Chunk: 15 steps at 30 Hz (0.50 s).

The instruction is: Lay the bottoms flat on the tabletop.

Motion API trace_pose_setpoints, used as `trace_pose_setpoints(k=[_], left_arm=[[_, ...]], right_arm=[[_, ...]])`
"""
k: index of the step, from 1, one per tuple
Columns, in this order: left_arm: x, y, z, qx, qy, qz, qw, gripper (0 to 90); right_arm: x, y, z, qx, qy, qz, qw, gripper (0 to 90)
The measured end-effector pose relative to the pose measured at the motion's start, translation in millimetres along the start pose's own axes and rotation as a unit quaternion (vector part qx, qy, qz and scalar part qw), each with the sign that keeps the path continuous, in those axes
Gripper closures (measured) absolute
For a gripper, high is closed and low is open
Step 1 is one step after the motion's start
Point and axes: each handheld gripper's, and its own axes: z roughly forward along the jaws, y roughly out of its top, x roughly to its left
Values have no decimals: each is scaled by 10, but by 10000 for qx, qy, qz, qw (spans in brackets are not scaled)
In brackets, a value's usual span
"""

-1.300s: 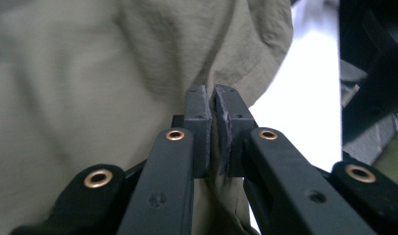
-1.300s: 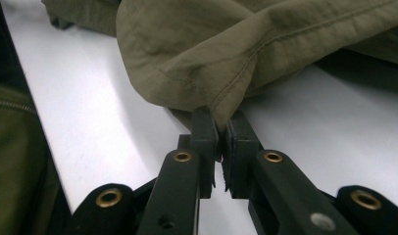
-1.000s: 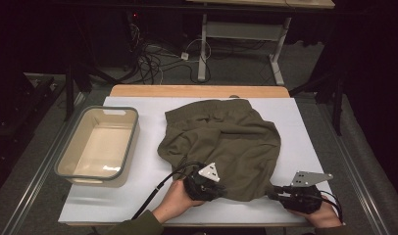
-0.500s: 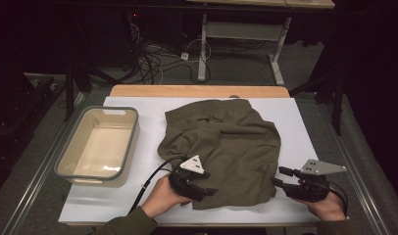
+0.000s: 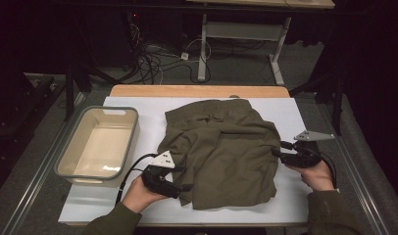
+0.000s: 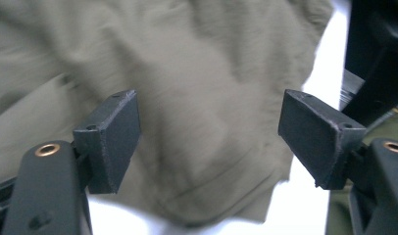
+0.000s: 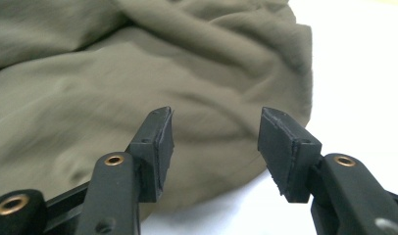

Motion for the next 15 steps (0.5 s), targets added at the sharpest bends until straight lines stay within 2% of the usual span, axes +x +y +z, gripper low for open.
trace_pose_setpoints(k=[6,8,13,15], left_arm=[[118,-160,-115,-62,339,-294,9990,159],[135,-195,-122,-68,381,-356,9986,148],[166,-252,-102,22,433,-425,9982,132],[175,-252,-96,8,468,-433,9980,132]], right_arm=[[-176,280,238,1,-184,41,9998,477],[-229,355,317,30,-250,64,9997,480],[-371,537,497,75,-238,194,9995,488],[-442,594,592,90,-337,243,9991,516]])
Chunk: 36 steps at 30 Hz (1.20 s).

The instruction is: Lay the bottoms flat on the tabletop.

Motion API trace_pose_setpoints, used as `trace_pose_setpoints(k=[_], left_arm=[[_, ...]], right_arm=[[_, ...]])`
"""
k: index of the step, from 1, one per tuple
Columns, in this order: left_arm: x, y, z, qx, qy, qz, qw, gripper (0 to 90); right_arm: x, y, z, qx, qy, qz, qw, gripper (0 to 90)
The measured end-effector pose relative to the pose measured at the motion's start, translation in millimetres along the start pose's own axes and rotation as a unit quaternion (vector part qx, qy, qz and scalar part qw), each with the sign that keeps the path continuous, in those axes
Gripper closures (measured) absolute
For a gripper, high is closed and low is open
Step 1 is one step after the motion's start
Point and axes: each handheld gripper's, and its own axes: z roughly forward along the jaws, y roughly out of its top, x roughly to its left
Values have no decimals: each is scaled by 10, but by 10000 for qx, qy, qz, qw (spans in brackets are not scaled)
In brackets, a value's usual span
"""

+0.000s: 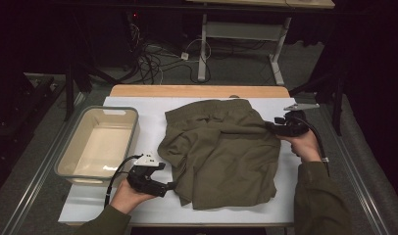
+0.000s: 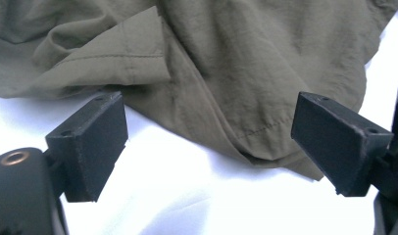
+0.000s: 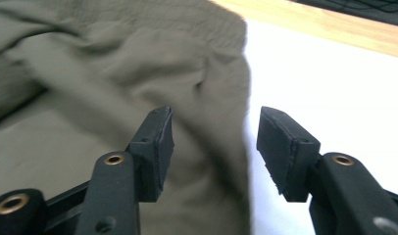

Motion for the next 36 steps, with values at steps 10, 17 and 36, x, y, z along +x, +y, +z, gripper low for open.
trace_pose_setpoints(k=[10,17,36], left_arm=[[36,-4,29,30,41,-7,10000,132],[66,-1,29,-10,10,-66,10000,132],[55,7,46,28,-23,-75,10000,135]], right_arm=[[-259,270,491,221,-30,253,9994,618],[-288,352,796,556,14,251,9981,625],[-356,375,949,579,-360,333,9971,898]])
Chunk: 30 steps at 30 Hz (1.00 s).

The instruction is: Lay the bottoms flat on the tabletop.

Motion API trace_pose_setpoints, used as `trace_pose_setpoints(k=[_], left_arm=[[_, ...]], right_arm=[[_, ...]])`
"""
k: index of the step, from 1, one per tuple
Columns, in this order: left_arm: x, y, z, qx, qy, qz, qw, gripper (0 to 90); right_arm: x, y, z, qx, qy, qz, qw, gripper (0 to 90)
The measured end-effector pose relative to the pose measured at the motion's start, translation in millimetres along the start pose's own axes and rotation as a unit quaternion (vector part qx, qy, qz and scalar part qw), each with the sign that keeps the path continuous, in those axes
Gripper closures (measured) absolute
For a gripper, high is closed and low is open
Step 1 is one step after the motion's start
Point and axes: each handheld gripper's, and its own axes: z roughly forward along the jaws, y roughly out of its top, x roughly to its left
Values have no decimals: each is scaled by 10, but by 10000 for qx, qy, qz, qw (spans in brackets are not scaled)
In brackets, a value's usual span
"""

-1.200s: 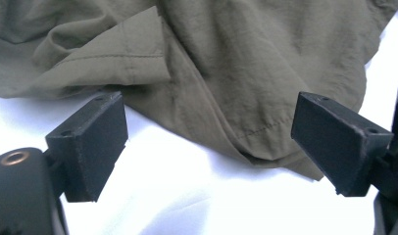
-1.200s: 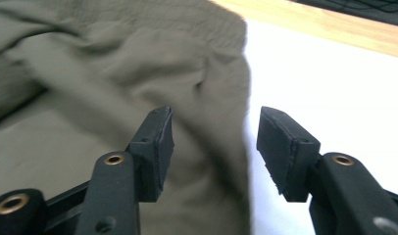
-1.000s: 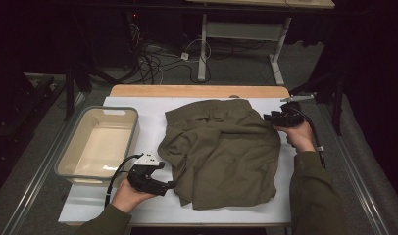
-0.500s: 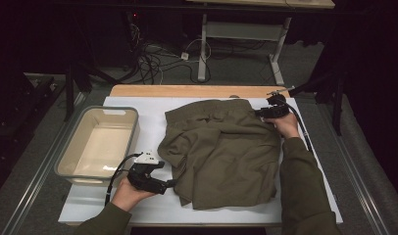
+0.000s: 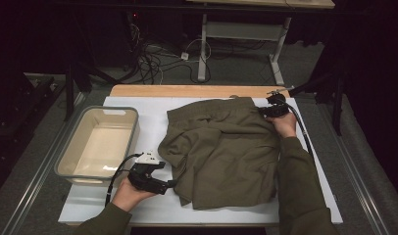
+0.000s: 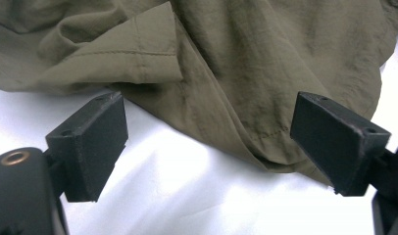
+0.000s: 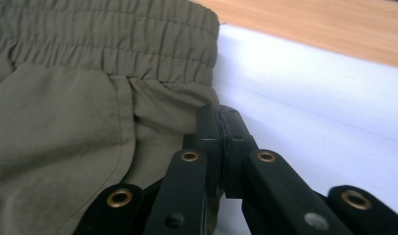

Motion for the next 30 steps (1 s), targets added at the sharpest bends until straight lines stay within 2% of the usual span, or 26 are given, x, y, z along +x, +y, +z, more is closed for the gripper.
trace_pose_setpoints(k=[1,3,4,7,9,10,11,13,16,17,19,23,30], left_arm=[[-1,2,-1,-7,-4,-1,10000,135],[-2,2,-5,-10,1,2,10000,135],[-2,2,-5,-10,1,2,10000,135],[-3,2,-15,-28,3,2,10000,135],[-4,4,-14,-33,-8,-2,10000,135],[-4,4,-14,-33,-8,-2,10000,135],[-8,8,-14,-19,-13,8,10000,135],[-10,9,-9,-21,-12,5,10000,135],[-6,8,-4,-5,-9,0,10000,136],[-3,8,-3,-7,-11,-6,10000,135],[1,9,0,-5,-3,-5,10000,135],[0,11,18,10,0,-1,10000,136],[-24,29,45,53,13,76,10000,137]], right_arm=[[-38,-3,-18,20,-170,75,9998,898],[-97,-17,-37,36,-350,181,9992,898],[-97,-17,-37,36,-350,181,9992,898],[-179,-58,-59,85,-700,354,9969,899],[-226,-108,-72,103,-582,579,9966,860],[-226,-108,-72,103,-582,579,9966,860],[-228,-133,-115,-49,-420,651,9970,731],[-228,-154,-183,-153,-166,727,9971,644],[-203,-187,-336,-378,-73,678,9970,551],[-196,-203,-389,-448,38,671,9967,533],[-171,-241,-499,-579,21,564,9967,506],[-136,-354,-696,-690,111,554,9960,483],[15,-603,-981,-610,321,304,9972,473]])
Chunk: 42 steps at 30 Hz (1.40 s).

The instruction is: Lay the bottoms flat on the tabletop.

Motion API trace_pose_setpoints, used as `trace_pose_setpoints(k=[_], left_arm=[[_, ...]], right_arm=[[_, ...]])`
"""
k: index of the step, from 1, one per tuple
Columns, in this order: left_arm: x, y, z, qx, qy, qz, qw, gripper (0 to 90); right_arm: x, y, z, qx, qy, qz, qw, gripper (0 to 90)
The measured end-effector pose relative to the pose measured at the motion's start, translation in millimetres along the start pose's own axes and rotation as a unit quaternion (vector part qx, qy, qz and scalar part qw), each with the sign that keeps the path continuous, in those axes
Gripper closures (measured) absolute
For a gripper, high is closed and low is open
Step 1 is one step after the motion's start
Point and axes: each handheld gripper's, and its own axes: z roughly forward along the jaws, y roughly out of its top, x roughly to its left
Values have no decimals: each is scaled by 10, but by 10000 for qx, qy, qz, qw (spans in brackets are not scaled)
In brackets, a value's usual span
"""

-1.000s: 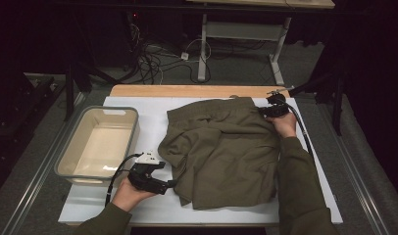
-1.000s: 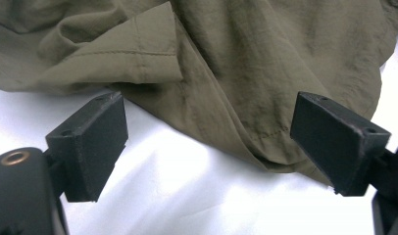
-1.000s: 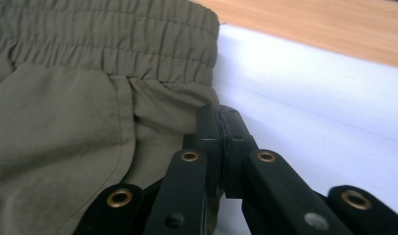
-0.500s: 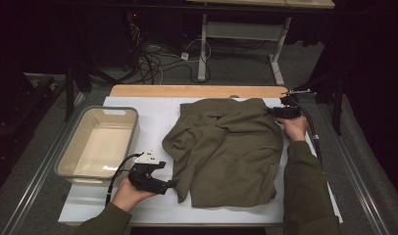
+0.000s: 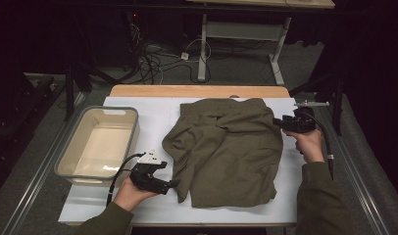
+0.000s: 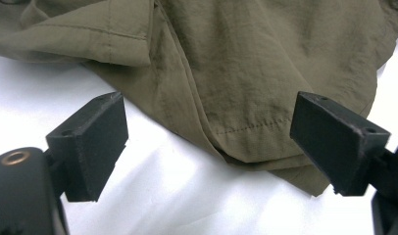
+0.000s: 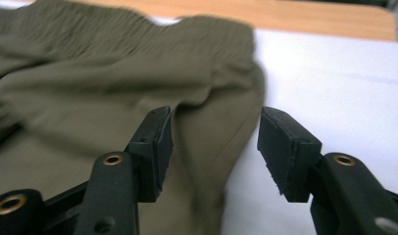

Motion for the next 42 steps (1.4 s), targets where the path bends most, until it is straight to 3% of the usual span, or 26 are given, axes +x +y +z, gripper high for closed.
trace_pose_setpoints(k=[5,9,12,18,26,29,34,38,42], left_arm=[[-35,13,12,12,-12,67,10000,139],[-67,15,29,54,0,145,9999,142],[-75,13,34,82,4,170,9998,142],[-98,12,27,76,-6,206,9998,143],[-107,15,30,62,-7,202,9998,144],[-109,16,29,57,-8,198,9998,144],[-113,15,24,59,-11,208,9998,144],[-111,16,25,54,-21,195,9998,144],[-117,18,28,53,-23,199,9998,144]], right_arm=[[140,-165,-202,11,57,-204,9998,481],[265,-290,-334,65,239,-312,9992,513],[411,-388,-381,199,422,-558,9974,520],[640,-579,-521,243,755,-744,9941,544],[779,-785,-768,159,990,-889,9910,612],[832,-845,-852,126,1174,-968,9883,644],[900,-942,-981,122,1189,-1104,9867,706],[947,-1030,-1067,185,1392,-1274,9819,785],[1020,-1125,-1010,426,1470,-1512,9766,839]])
